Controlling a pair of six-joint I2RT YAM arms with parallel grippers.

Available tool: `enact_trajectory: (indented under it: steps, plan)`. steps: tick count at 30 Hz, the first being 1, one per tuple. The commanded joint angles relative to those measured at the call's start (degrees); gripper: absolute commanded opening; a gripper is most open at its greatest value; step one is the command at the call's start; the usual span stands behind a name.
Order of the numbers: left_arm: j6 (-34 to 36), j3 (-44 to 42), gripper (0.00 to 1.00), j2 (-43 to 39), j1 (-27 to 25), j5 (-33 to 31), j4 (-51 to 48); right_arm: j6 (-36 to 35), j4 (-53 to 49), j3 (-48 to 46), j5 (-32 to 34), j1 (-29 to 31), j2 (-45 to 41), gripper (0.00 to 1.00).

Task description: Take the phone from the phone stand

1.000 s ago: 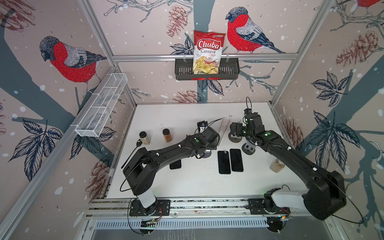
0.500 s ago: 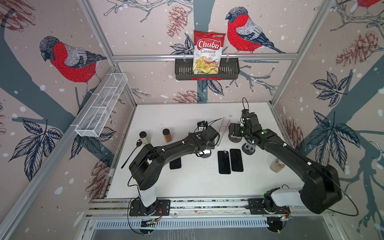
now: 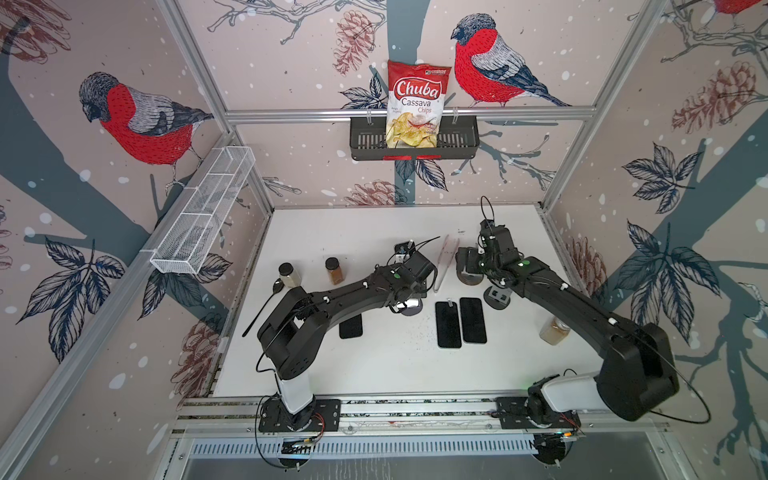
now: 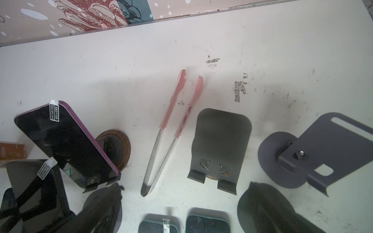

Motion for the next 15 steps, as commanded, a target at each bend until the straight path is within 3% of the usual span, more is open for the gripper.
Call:
enact_trajectory:
  steps: [1, 15]
  plan:
    - [0.1, -0.2, 0.90, -0.1, 0.0, 0.5, 0.8, 0.6, 1.1, 0.4, 0.6, 0.2, 0.2, 0.99]
    - [0.3, -0.5, 0.76, 0.0, -0.1, 0.7, 1.6, 0.5, 1.3, 0.0, 0.6, 0.2, 0.1, 0.99]
